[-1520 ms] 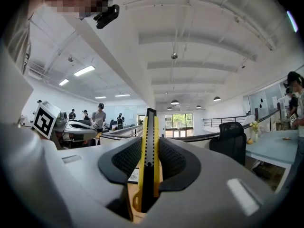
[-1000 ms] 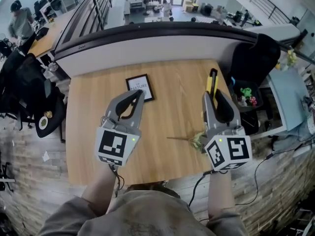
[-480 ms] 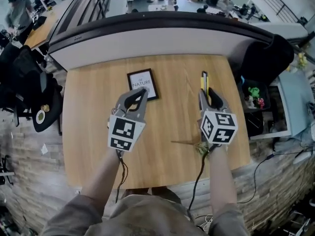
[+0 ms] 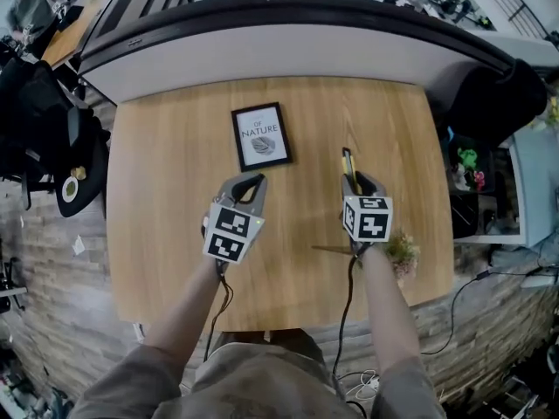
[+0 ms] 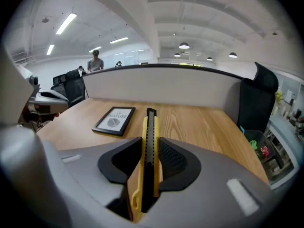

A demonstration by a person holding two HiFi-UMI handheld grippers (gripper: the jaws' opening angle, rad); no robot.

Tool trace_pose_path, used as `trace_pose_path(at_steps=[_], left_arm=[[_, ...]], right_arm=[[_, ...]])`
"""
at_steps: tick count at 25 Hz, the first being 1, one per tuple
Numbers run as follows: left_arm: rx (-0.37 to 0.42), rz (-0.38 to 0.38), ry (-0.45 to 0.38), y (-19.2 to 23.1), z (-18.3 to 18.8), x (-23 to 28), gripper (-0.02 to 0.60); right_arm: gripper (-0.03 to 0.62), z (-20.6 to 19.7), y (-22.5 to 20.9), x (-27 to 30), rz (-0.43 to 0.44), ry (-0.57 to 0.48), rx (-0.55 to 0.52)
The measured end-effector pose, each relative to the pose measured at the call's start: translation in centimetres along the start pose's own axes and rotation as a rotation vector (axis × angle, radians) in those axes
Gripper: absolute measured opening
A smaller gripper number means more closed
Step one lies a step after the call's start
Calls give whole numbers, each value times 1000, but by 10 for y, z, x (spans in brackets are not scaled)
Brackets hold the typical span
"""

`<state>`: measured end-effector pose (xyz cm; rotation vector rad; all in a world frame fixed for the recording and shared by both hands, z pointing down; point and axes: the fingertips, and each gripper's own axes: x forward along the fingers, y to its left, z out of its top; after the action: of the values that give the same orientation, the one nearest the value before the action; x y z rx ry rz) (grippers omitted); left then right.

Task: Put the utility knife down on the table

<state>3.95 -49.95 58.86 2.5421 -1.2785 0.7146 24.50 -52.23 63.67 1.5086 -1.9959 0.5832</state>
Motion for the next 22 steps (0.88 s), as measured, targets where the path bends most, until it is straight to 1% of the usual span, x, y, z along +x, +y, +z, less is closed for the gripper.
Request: trace_pose_path(at_steps=[2,6,9,15,18,20,22], left_arm=[[-10,-13,30,-2,-14,4,2],[-15,-34,84,-11,-39,8,1],[-19,-36,107,-14,-52,8,2],[-46,-65,147,-19,-68,9,2],[-44,-71,158,-18,-71,6,2],[-48,-69,151,-16,-66,4,2],[-51,-66,137,-14,-56,0,2]], right_arm=[[123,-21,3,19,6,50,5],[123,-59,6,45,12,135,74],[123,-76,9,59,8,167,82],[124,-89,8,70,-11,193,95],[124,-91,10,67,5,204,87],[124,-83,9,60,18,184,88],[124,-66,6,45,26,145,88]])
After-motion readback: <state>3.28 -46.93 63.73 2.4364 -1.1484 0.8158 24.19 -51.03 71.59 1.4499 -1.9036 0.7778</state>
